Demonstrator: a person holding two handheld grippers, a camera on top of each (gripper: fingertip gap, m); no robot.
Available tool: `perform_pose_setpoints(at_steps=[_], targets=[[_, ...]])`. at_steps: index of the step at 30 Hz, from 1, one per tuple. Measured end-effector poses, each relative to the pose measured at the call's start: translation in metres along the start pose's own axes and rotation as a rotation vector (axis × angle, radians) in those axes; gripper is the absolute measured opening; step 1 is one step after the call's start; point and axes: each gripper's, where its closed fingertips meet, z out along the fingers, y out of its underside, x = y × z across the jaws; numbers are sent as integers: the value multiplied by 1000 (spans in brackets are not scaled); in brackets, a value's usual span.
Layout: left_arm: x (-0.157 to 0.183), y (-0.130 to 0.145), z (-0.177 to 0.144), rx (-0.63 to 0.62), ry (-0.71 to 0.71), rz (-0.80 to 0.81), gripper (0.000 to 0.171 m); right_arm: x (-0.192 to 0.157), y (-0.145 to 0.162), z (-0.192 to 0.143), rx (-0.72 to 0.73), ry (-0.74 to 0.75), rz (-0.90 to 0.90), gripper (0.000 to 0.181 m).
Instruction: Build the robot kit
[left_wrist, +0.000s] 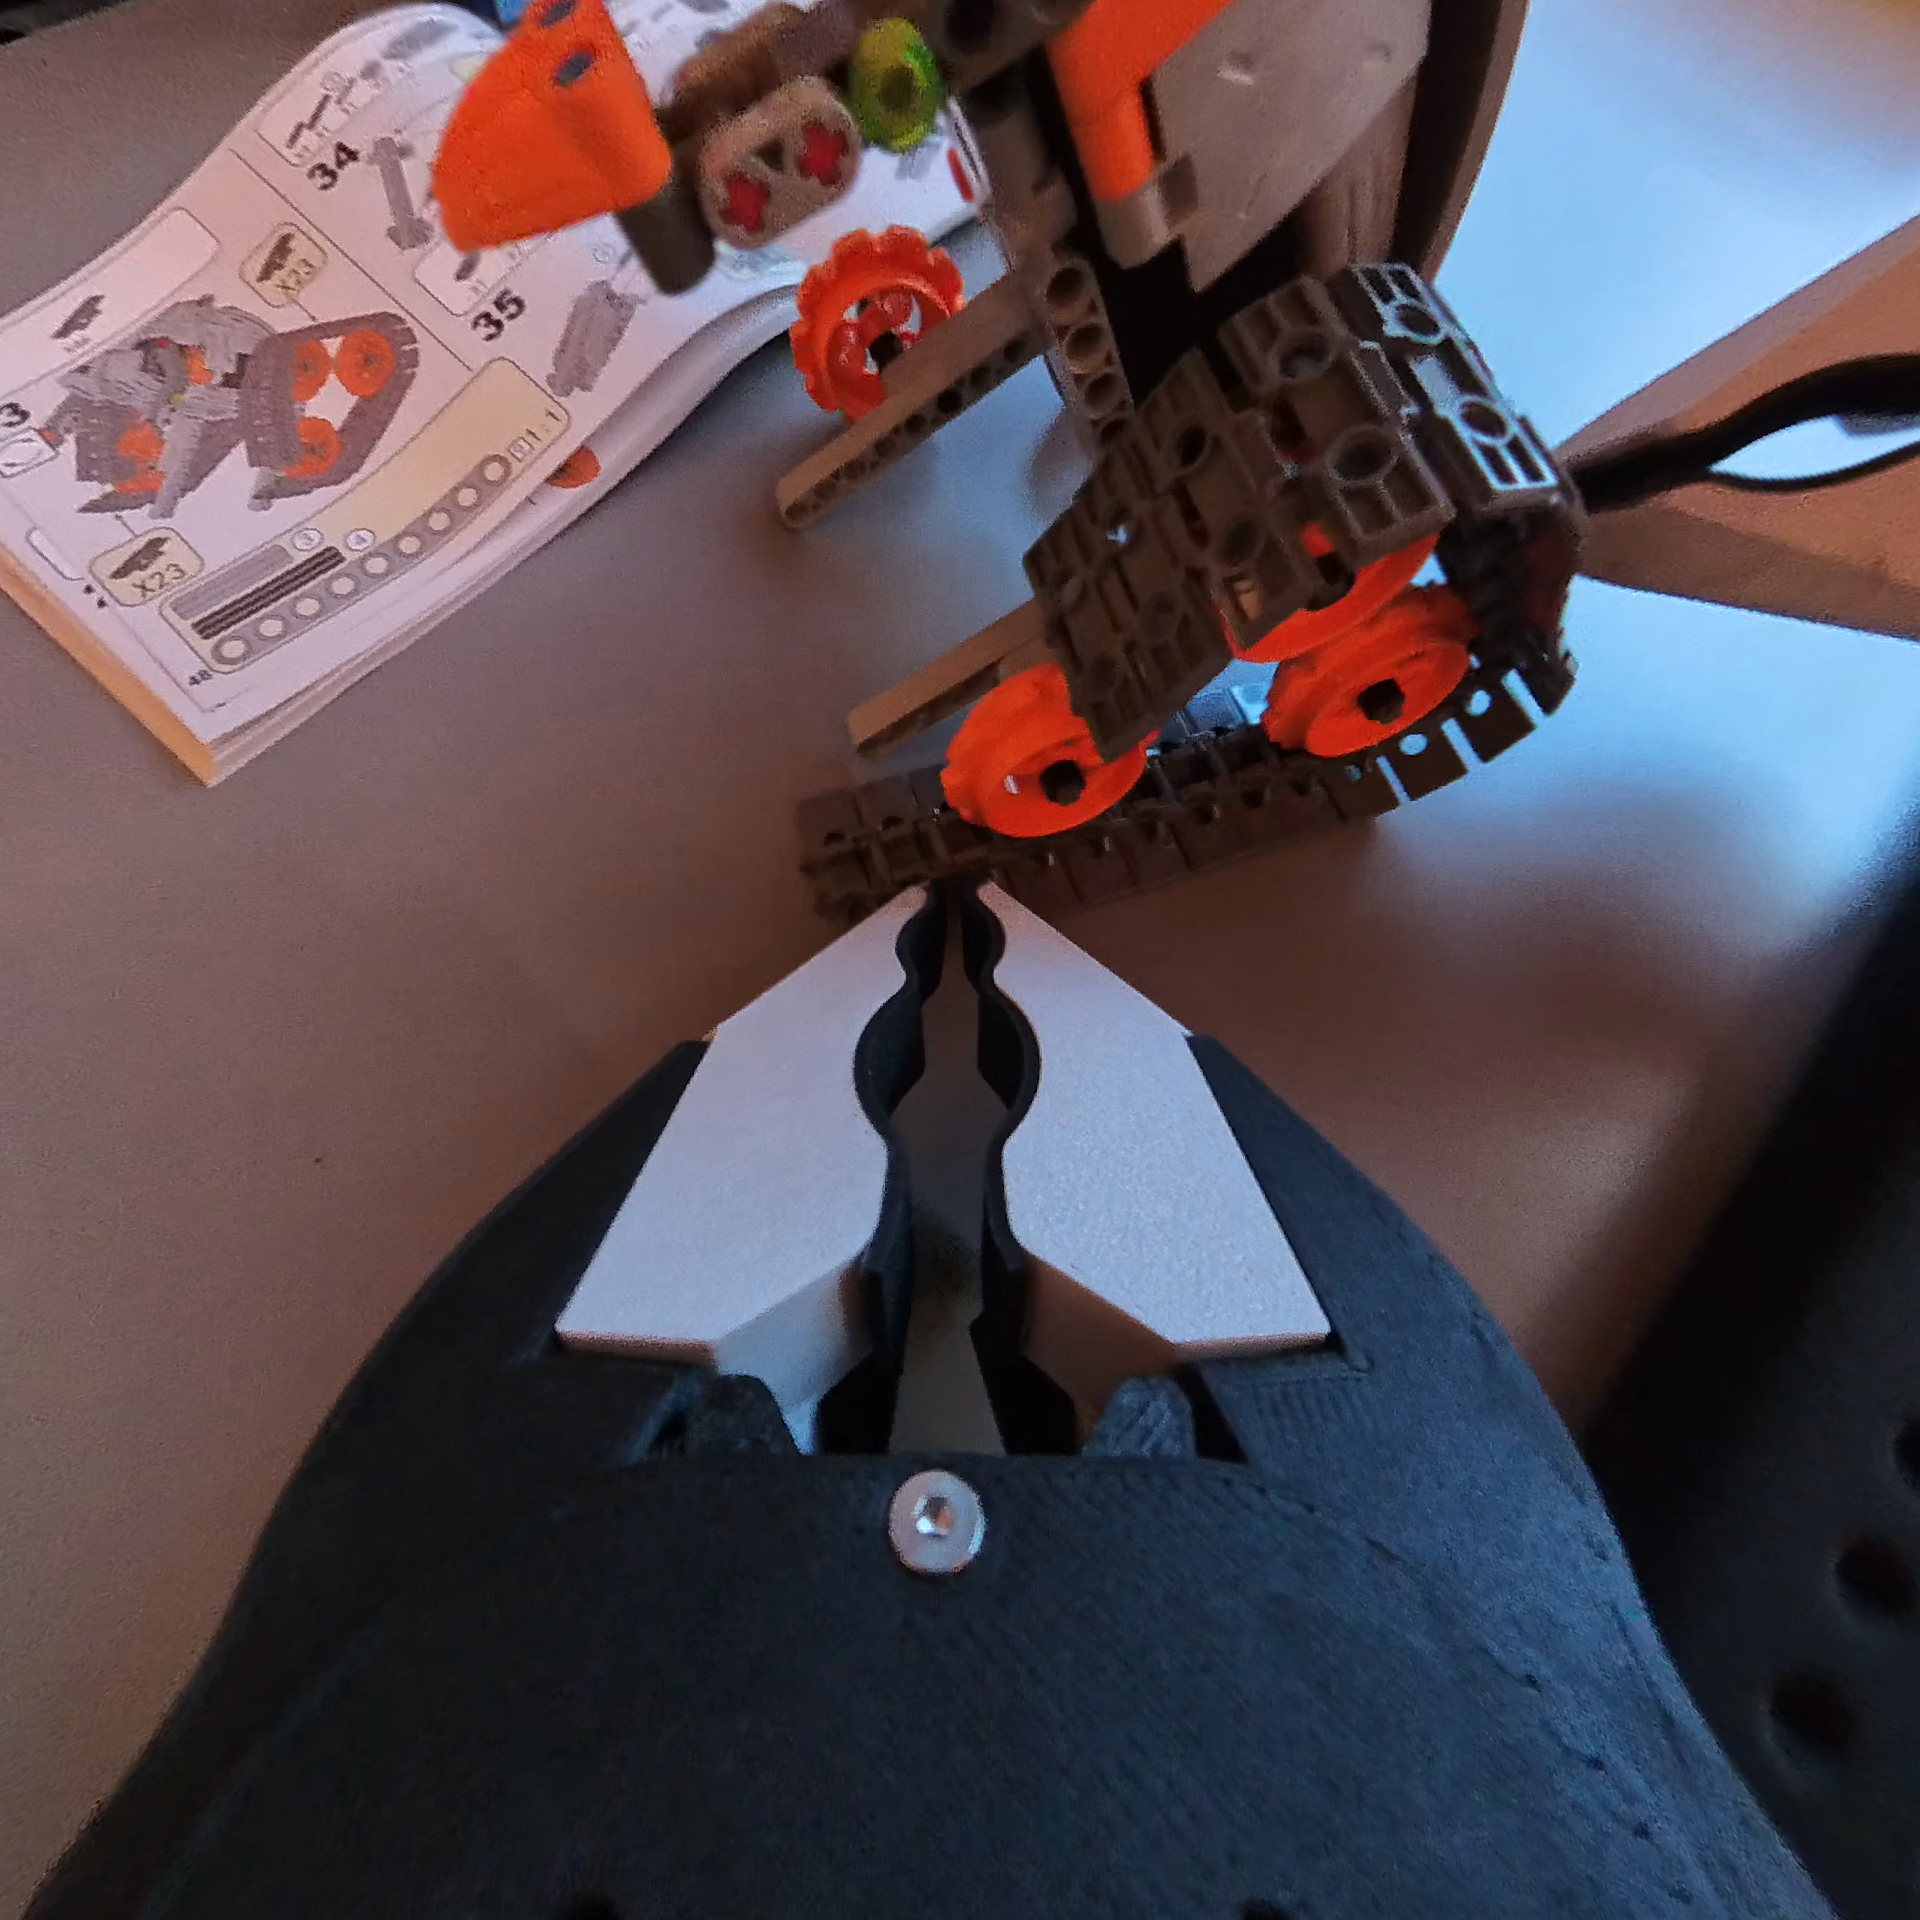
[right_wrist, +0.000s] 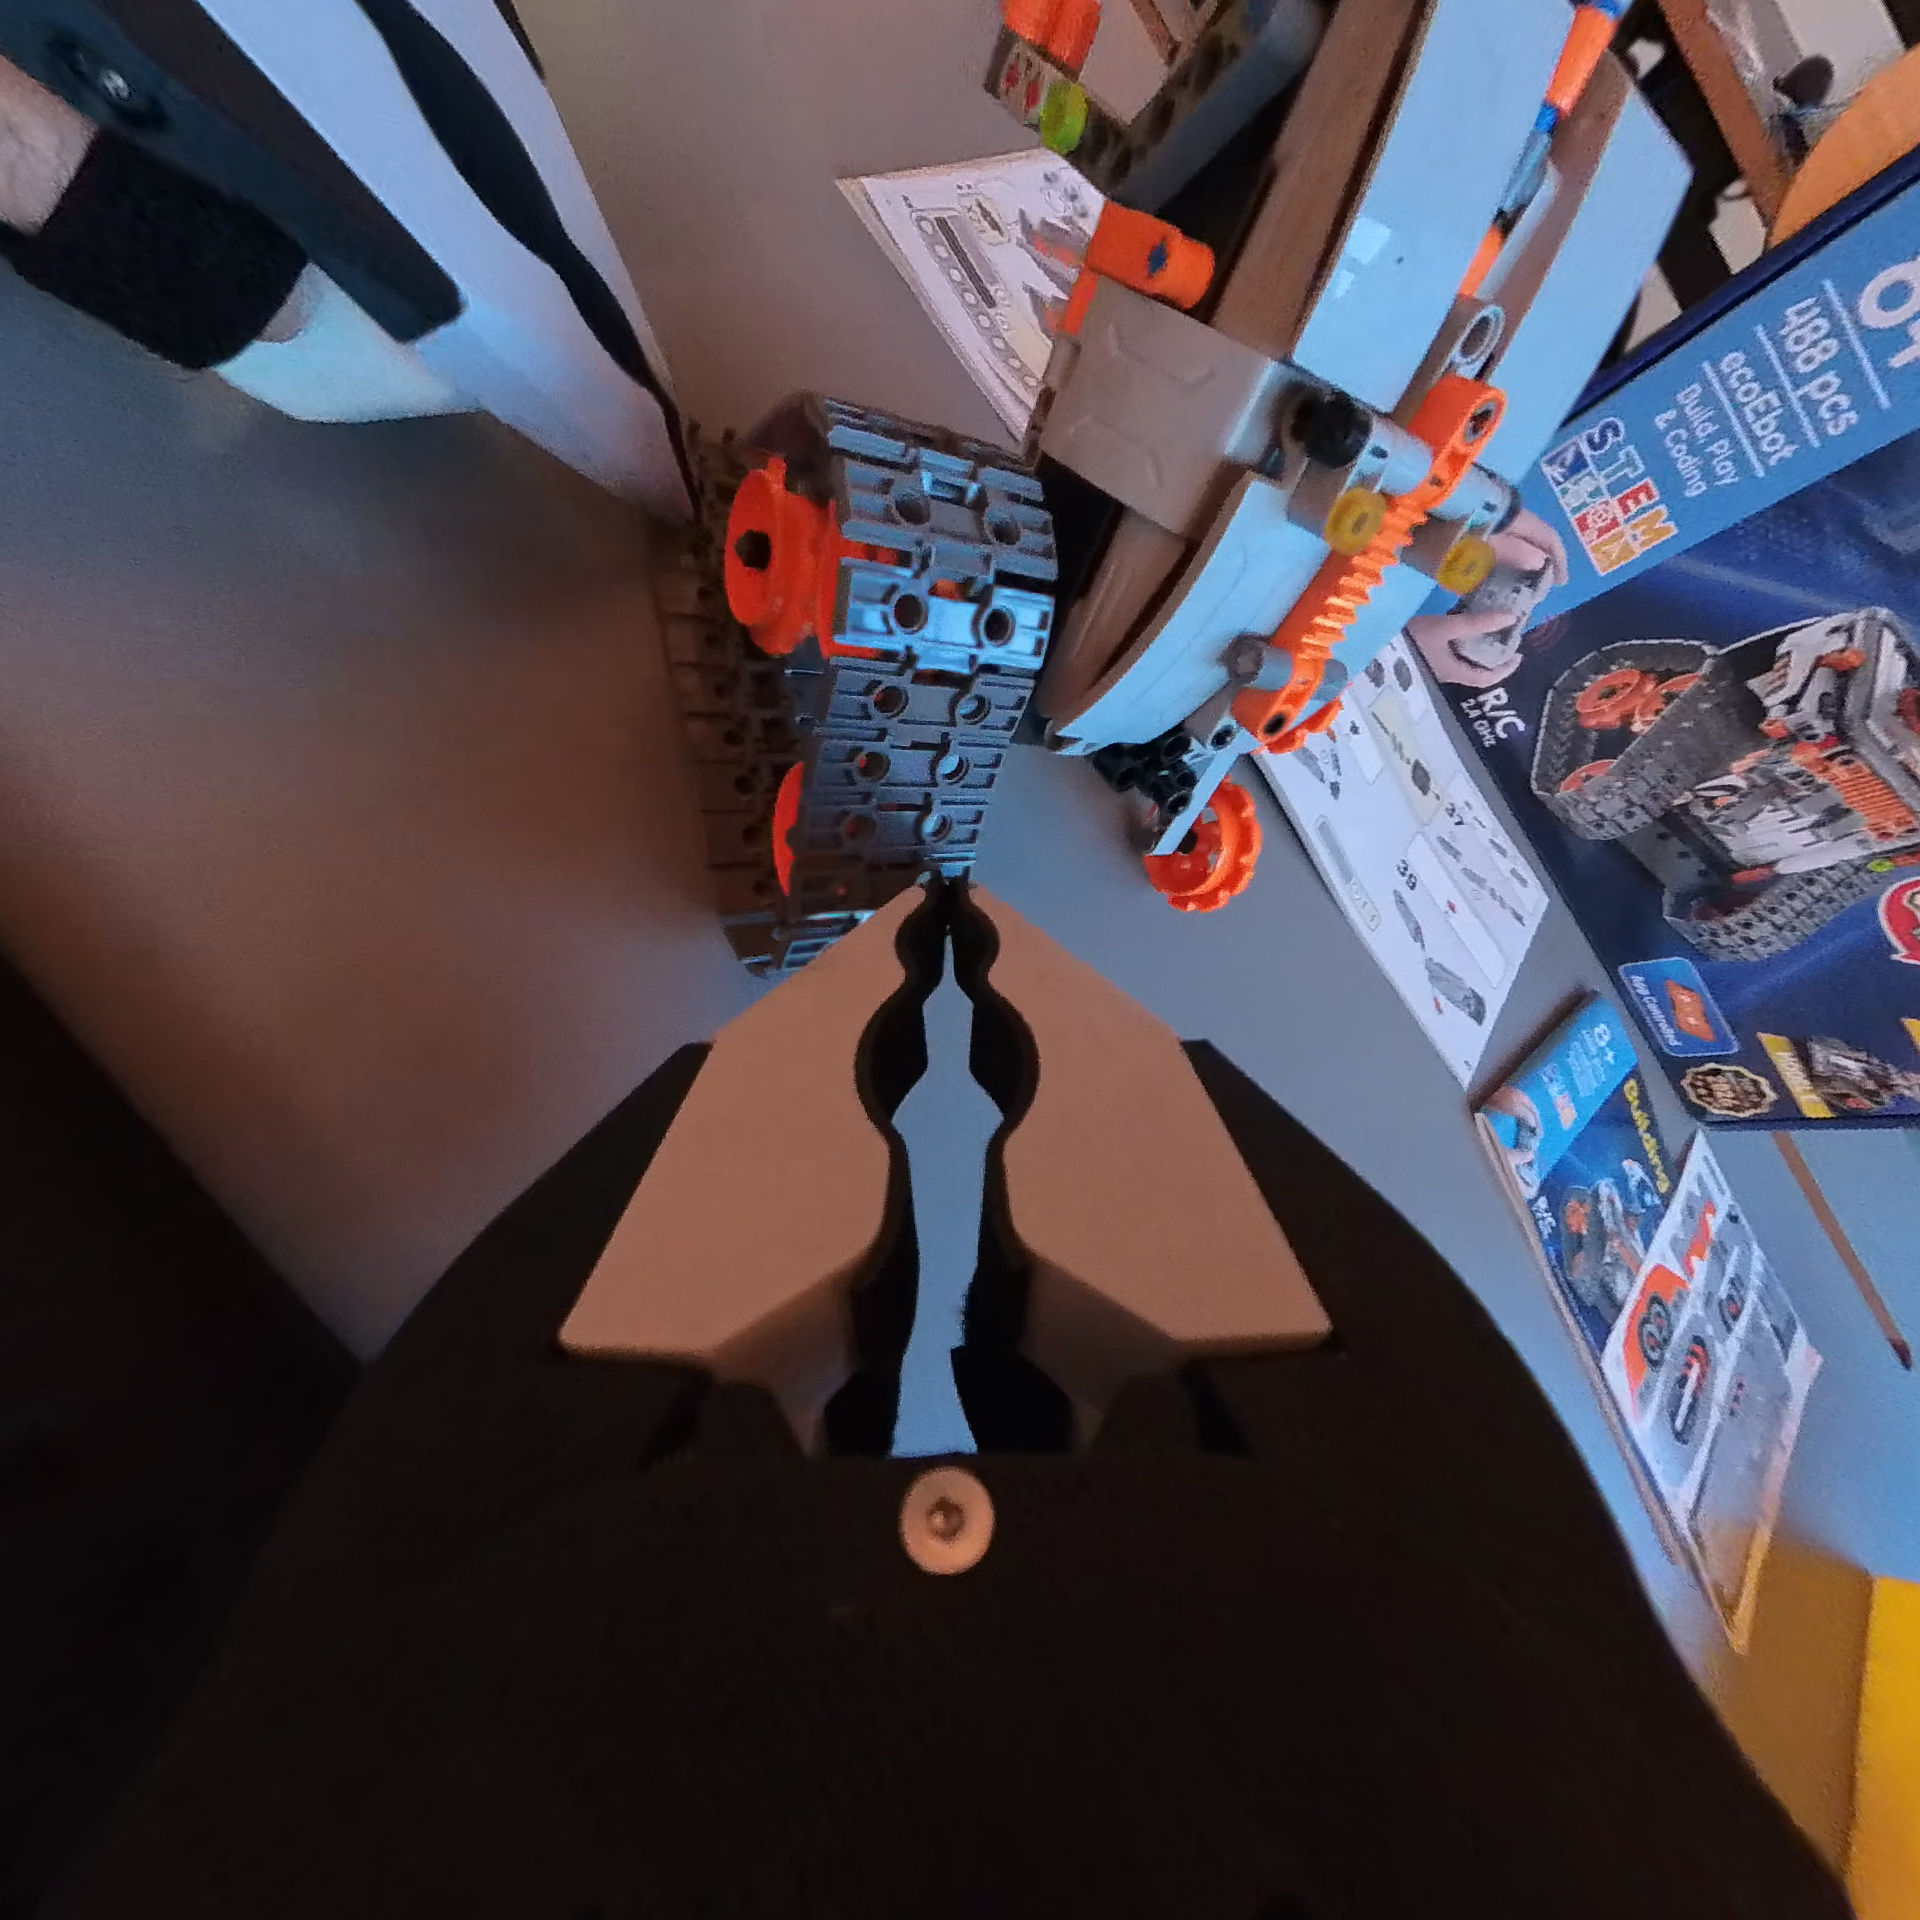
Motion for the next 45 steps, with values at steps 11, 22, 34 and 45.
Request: perform_pose_setpoints(at_steps=[11, 22, 34, 45], targets=[[3, 1, 0, -4, 9, 9, 0, -13, 5, -5, -2, -27, 28, 0], [3, 2, 0, -7, 15, -4, 0, -9, -2, -3, 42, -40, 102, 0], [1, 1, -1, 0, 16, -31, 0, 4, 2, -11, 55, -13, 128, 3], [-16, -3, -10, 59, -13, -140, 4, -6, -26, -21, 171, 14, 77, 39]])
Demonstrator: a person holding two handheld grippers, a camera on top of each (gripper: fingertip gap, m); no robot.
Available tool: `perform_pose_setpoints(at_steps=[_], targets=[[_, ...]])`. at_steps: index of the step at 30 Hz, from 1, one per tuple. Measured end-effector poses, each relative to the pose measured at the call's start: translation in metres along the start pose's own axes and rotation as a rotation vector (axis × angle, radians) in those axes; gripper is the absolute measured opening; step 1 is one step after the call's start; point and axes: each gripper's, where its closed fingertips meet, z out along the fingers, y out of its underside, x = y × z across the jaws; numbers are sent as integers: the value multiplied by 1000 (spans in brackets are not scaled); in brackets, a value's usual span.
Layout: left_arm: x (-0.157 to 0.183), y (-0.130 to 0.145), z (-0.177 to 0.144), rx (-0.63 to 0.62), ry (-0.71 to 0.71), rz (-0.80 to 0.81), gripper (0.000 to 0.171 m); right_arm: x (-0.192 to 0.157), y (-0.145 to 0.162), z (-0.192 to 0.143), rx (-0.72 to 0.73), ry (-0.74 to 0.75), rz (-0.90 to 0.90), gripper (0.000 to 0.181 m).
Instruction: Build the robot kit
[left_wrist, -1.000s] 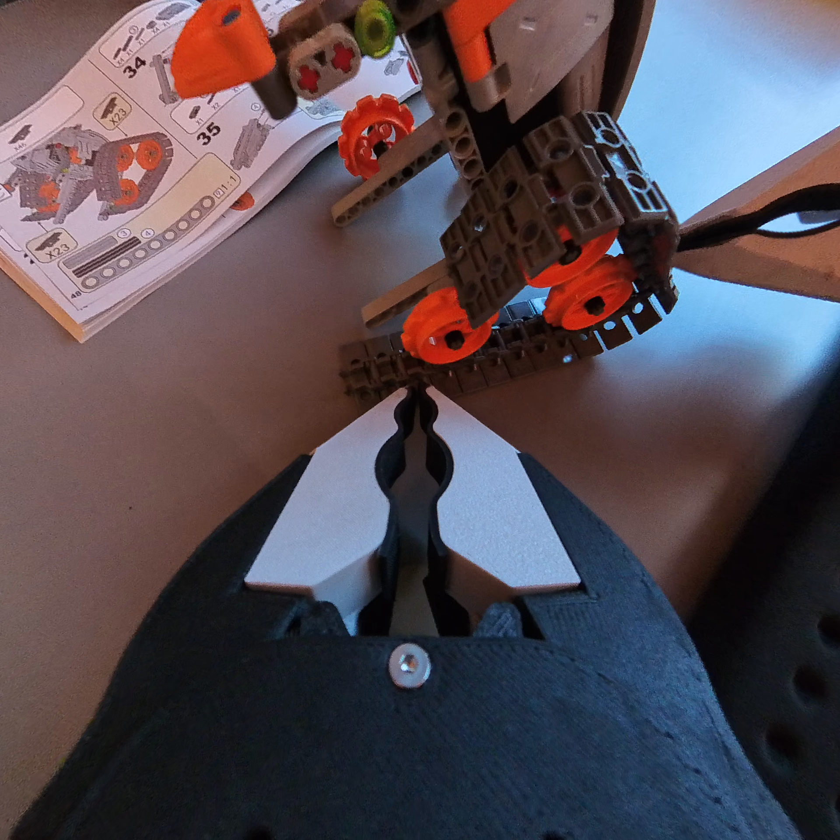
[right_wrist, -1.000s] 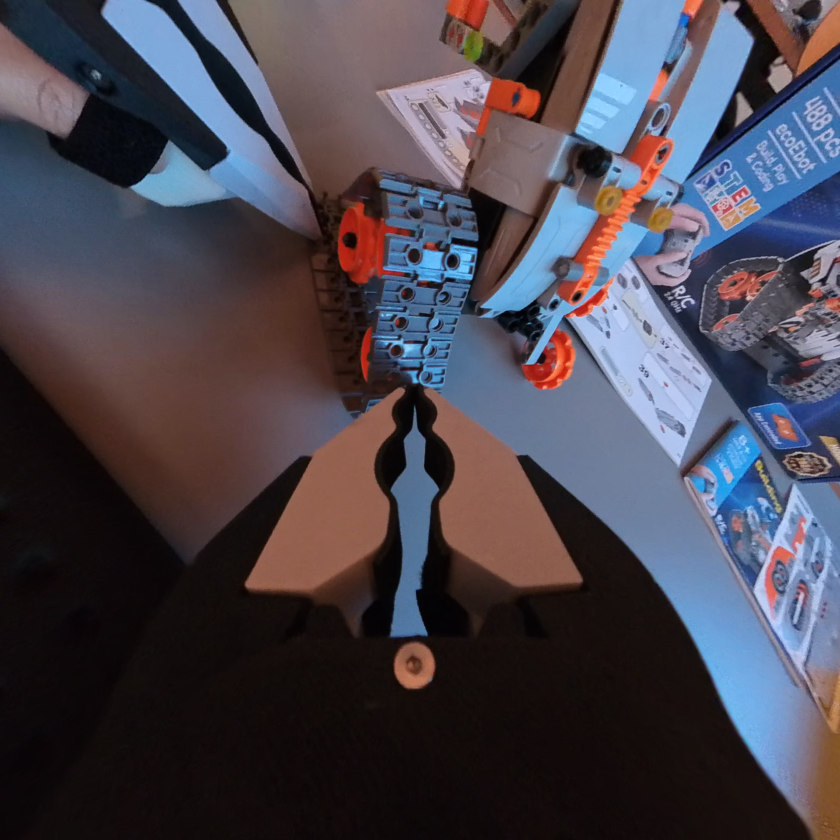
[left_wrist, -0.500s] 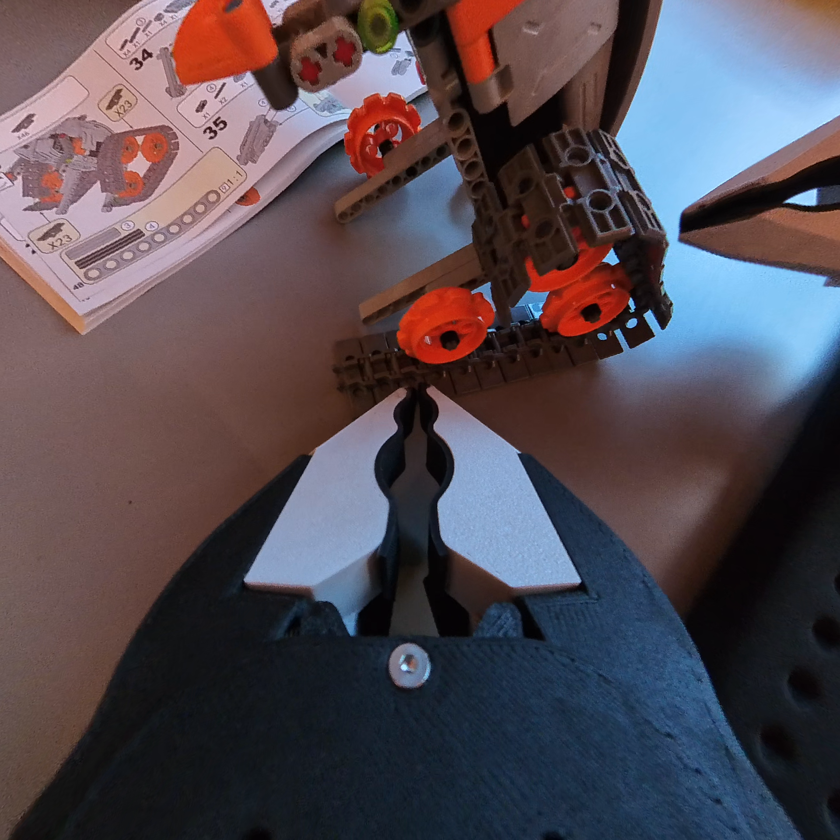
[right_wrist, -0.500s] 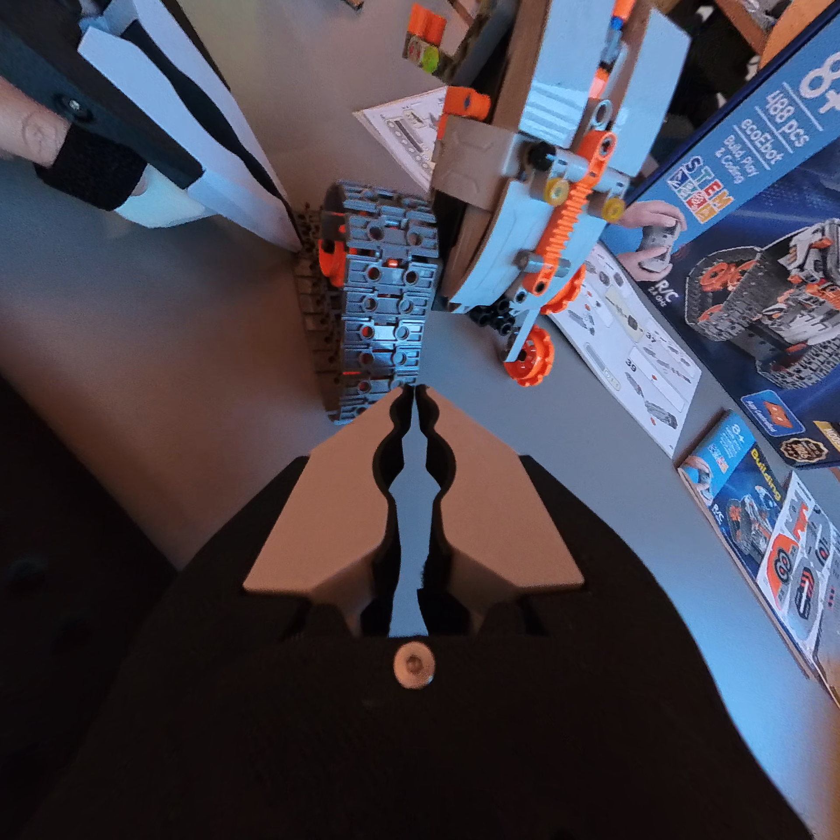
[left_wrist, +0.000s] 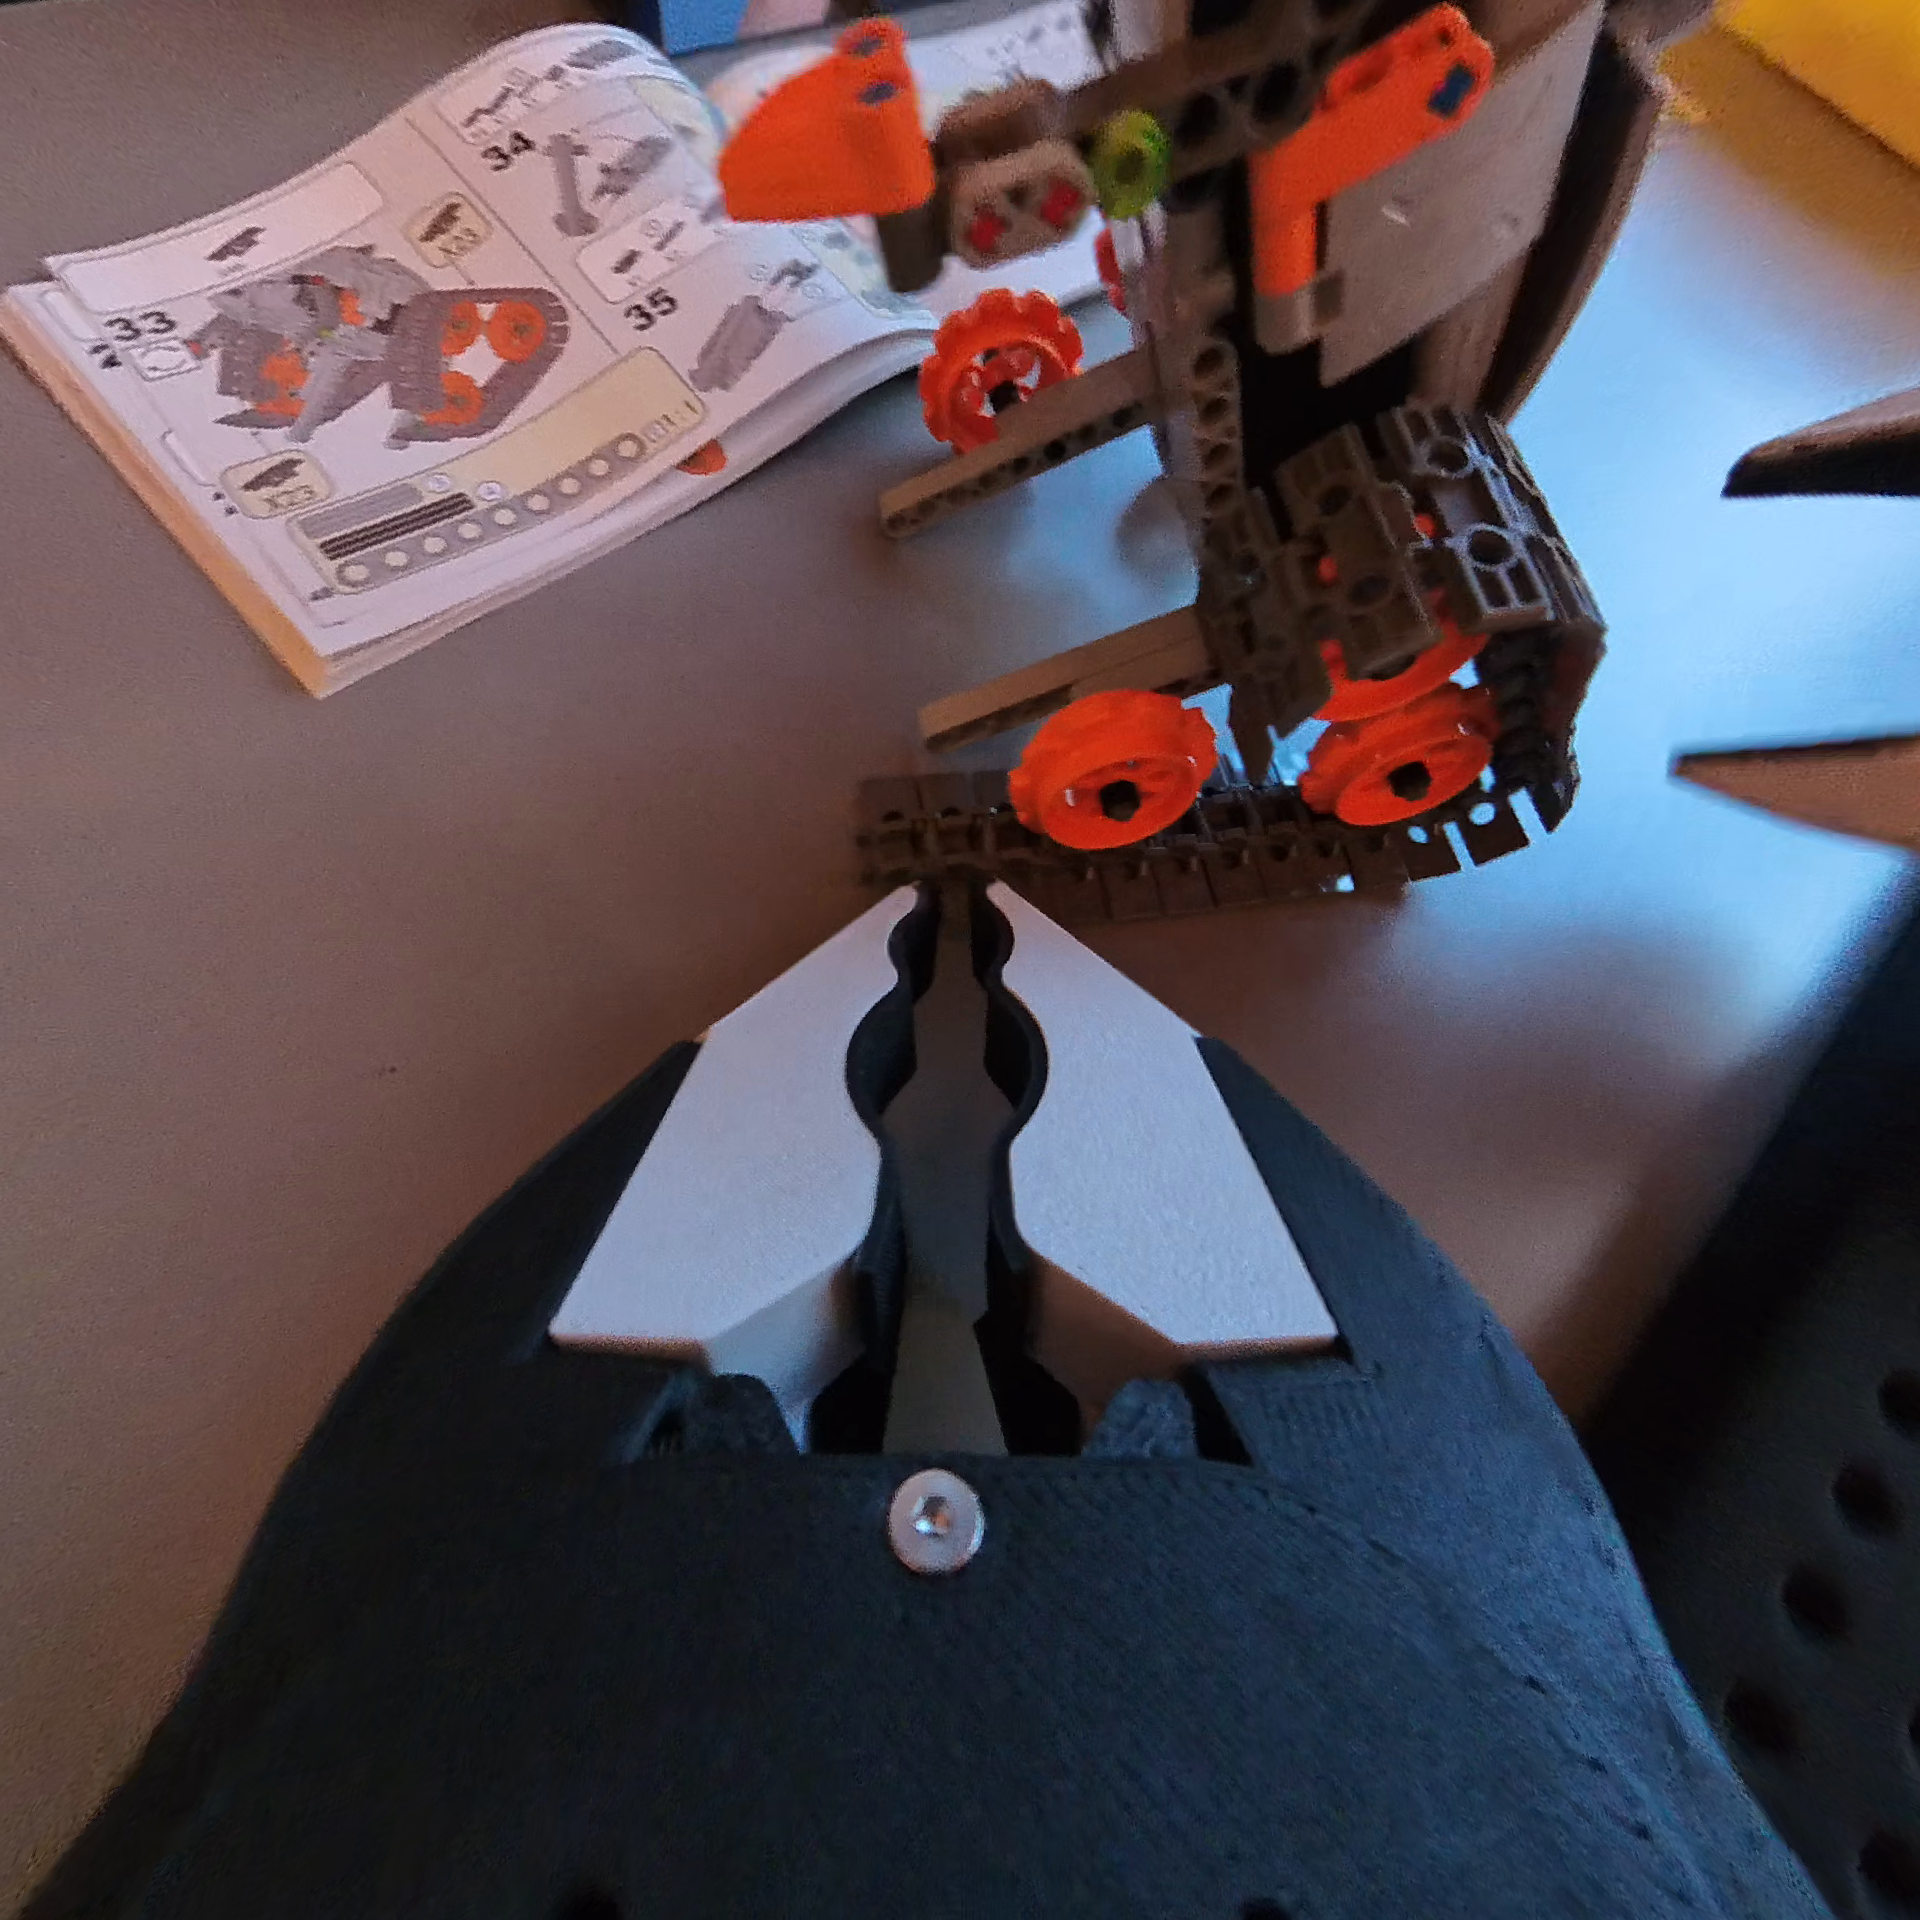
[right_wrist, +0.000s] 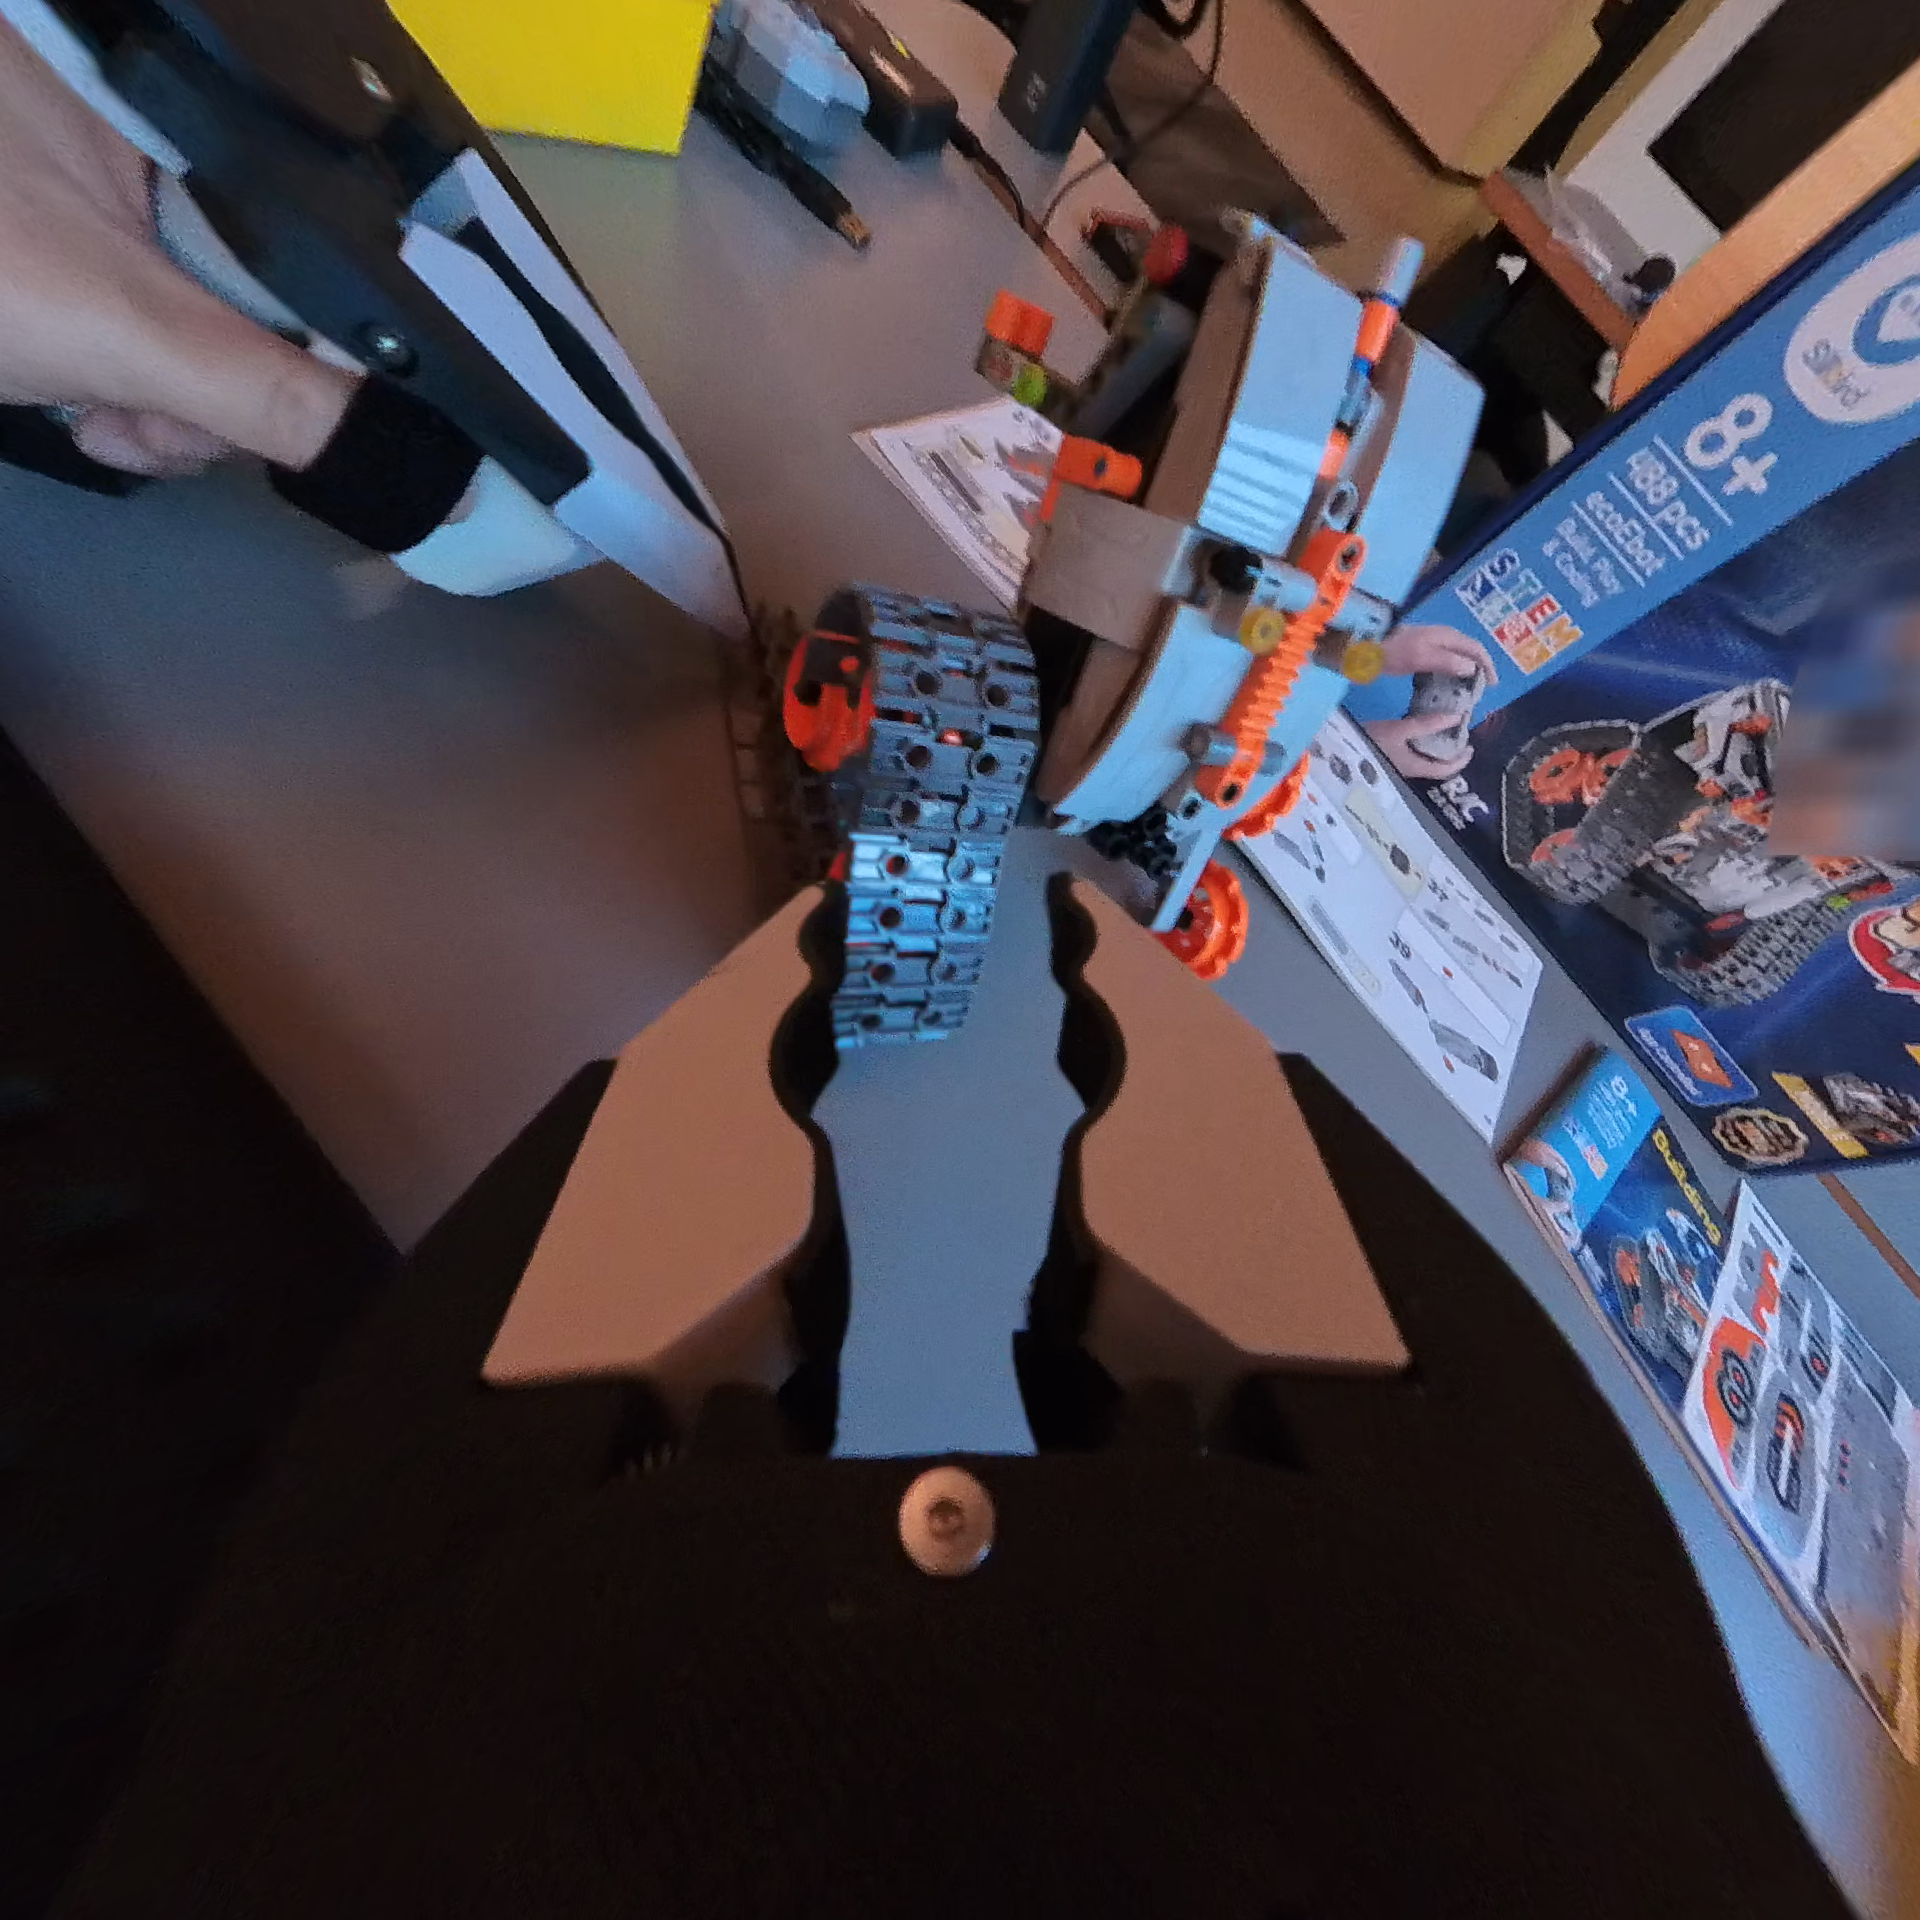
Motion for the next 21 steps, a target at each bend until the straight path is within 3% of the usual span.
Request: perform_pose_setpoints(at_steps=[4, 9, 11, 14, 17, 21], targets=[[-13, -4, -4, 30, -16, -78, 9, -5, 0, 14, -2, -48, 77, 64], [-5, -22, -5, 110, 106, -87, 26, -6, 4, 24, -2, -86, 143, 71], [6, -31, -4, 146, 166, -2, 27, -6, 6, 29, 4, -82, 155, 70], [22, -26, 4, 86, 245, 158, 30, -8, 6, 37, 41, -88, 194, 69], [24, -10, 10, -4, 221, 356, 34, -10, 6, 38, 67, -106, 204, 67], [19, -4, 19, -32, 157, 542, 32, -10, 13, 35, 66, -100, 128, 63]])
